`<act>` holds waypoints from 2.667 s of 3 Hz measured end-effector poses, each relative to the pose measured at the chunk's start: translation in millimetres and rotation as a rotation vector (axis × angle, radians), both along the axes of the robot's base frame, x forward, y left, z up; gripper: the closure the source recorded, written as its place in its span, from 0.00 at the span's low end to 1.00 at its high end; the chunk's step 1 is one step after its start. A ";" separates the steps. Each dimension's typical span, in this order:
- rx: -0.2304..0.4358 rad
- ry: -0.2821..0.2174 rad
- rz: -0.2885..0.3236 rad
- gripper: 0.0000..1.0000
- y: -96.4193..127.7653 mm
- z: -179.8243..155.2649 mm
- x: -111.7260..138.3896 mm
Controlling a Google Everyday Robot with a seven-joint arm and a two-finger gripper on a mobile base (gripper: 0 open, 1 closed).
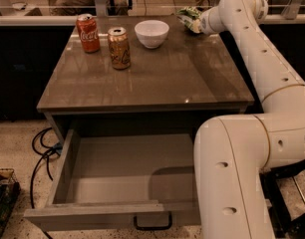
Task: Place green jalapeno chip bag into top drawer
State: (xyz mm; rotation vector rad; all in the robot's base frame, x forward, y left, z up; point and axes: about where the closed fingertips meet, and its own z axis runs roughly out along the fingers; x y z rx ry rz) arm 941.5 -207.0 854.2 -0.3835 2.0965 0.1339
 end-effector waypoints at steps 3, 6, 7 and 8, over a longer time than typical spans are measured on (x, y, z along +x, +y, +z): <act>-0.248 -0.229 -0.116 1.00 -52.9 163.1 -23.3; -0.311 -0.219 -0.111 1.00 -49.5 261.0 -110.7; -0.272 -0.298 -0.133 1.00 -49.1 313.4 -171.2; -0.230 -0.354 -0.130 1.00 -45.9 334.2 -239.5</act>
Offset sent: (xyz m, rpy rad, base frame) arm -0.0275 -0.0639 0.1660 -0.2487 -0.2547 -0.1455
